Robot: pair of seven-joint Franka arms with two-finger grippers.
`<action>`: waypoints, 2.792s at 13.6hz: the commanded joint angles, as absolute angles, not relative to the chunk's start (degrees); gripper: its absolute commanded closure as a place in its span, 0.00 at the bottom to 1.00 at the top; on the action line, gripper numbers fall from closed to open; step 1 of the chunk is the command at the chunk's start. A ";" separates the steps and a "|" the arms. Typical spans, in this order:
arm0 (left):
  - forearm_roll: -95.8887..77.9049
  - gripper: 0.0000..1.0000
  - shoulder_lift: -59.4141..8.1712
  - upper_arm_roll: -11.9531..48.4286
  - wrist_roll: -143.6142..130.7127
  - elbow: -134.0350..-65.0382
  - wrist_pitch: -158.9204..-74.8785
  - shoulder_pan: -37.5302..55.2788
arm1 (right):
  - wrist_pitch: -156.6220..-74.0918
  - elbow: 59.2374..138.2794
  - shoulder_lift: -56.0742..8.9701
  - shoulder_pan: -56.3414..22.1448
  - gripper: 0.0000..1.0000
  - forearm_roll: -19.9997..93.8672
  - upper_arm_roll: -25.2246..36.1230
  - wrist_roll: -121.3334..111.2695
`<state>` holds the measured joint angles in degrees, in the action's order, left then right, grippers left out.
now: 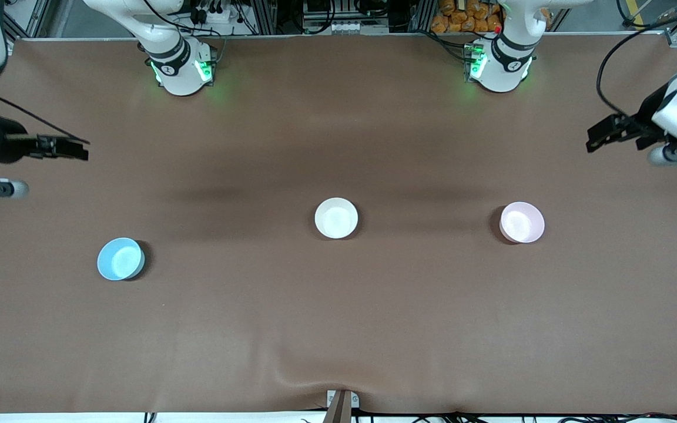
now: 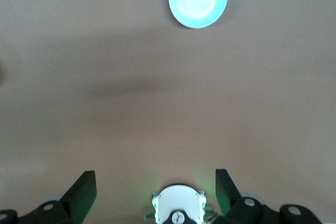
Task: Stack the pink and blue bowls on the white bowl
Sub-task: 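Move the right gripper to the blue bowl while the left gripper reaches the pink bowl, then grip the blue bowl with the right gripper while the left gripper grips the pink bowl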
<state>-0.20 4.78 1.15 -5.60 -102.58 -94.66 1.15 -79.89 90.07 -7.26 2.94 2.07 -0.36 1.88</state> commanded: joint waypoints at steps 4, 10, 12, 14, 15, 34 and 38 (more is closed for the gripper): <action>-0.44 0.00 2.38 1.41 -4.83 -115.65 -113.44 -0.88 | -90.34 92.64 -12.73 5.18 0.00 1.93 -0.70 1.41; -0.35 0.00 -4.73 1.41 -4.49 -119.27 -125.14 -1.93 | -104.21 102.29 -13.89 10.19 0.00 1.93 -0.62 -8.88; -0.35 0.00 -7.72 1.49 -1.86 -119.27 -128.04 -3.51 | -107.83 103.53 -15.72 9.93 0.00 1.24 -0.62 -8.88; -0.35 0.00 -9.83 1.49 -0.36 -119.27 -130.25 -3.69 | -111.07 103.36 -18.97 10.46 0.00 0.44 -0.62 -8.88; -0.35 0.01 -10.45 1.49 -0.35 -119.27 -130.51 -3.69 | -113.01 103.27 -20.46 10.55 0.00 0.44 -0.62 -8.88; -0.35 0.38 -16.17 1.93 6.86 -127.27 -140.10 -5.71 | -123.31 94.39 -37.18 13.79 0.00 0.44 -1.05 -19.51; -0.53 0.45 -17.40 1.93 6.86 -127.00 -140.19 -5.71 | -123.31 94.57 -37.18 13.97 0.00 0.88 -1.05 -20.39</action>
